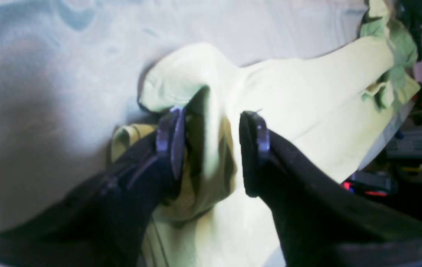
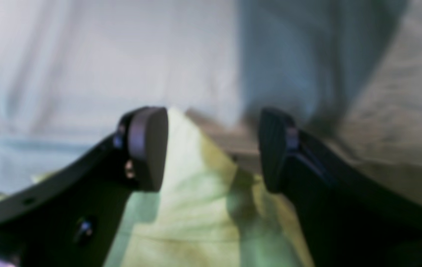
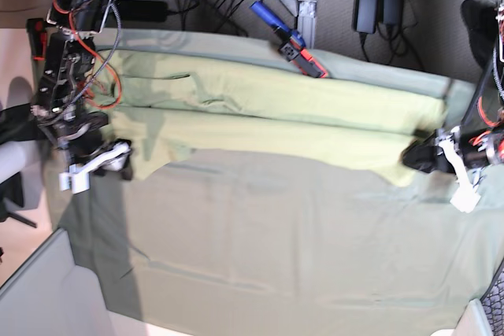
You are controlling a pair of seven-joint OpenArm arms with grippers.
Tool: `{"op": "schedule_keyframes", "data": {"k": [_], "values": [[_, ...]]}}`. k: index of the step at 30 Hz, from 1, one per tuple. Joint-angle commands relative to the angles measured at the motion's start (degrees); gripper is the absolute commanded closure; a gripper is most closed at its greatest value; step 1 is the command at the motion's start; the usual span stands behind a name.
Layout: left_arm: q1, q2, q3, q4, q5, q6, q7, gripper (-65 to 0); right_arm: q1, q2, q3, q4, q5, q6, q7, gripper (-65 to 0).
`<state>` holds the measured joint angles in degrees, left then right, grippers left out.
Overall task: Fold the T-shirt properly
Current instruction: 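Fold the grasped edge over onto the shirt, forming a long strip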
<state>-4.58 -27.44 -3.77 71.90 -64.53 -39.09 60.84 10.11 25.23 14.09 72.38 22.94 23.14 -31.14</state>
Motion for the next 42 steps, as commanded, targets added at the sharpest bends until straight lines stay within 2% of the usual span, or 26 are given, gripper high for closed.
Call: {"op": "schedule_keyframes", "data": {"k": [1,11,12,14,17,18,23,29,36,42], "values": [[-1.0,-0.8,-0.4,0.9,-1.2,-0.9,-0.8,-27.3,0.9,1.2,-0.6,0.3,-0.7,1.3,1.8,-38.3],[0.0,-0.8,-0.4,0.9,-1.2,-0.9,-1.1,-27.3,0.8,1.2,-1.8,-3.4,-2.0,1.1,2.3,-38.0],[0.0,-0.8,-0.4,0.9,-1.2,-0.9,-1.1,-27.3,0.8,1.2,-1.8,-3.7,-1.9,1.1,2.4,-36.0],[0.0,-0.8,-0.4,0.9,-1.2,-0.9,-1.1,-27.3,0.8,1.2,-1.8,-4.5,-1.9,1.1,2.5,-25.0],[0.0,-0.8,-0.4,0.9,-1.2,-0.9,-1.1,-27.3,0.8,1.2,-1.8,-5.1,-1.4,1.1,2.4,-2.6],[0.0,-0.8,-0.4,0.9,-1.2,-0.9,-1.1,-27.3,0.8,1.2,-1.8,-5.1,-0.9,1.1,2.5,0.0],[0.0,-0.8,-0.4,0.9,0.7,-0.9,-2.8,-27.3,0.8,1.2,-1.8,-4.1,2.3,1.2,1.3,0.0],[0.0,-0.9,-0.4,0.9,0.6,-0.9,-2.7,-27.3,-0.2,1.3,-0.2,3.1,4.7,1.2,-5.0,0.0],[0.0,-1.3,-0.4,2.0,-0.4,-0.9,-1.5,-27.3,-9.5,1.3,6.8,18.6,8.8,1.3,-8.3,0.0],[1.2,-1.3,-0.4,6.4,-0.9,-0.9,-0.2,-27.3,-17.8,1.2,11.9,25.0,11.2,1.3,-8.6,0.0]]}}
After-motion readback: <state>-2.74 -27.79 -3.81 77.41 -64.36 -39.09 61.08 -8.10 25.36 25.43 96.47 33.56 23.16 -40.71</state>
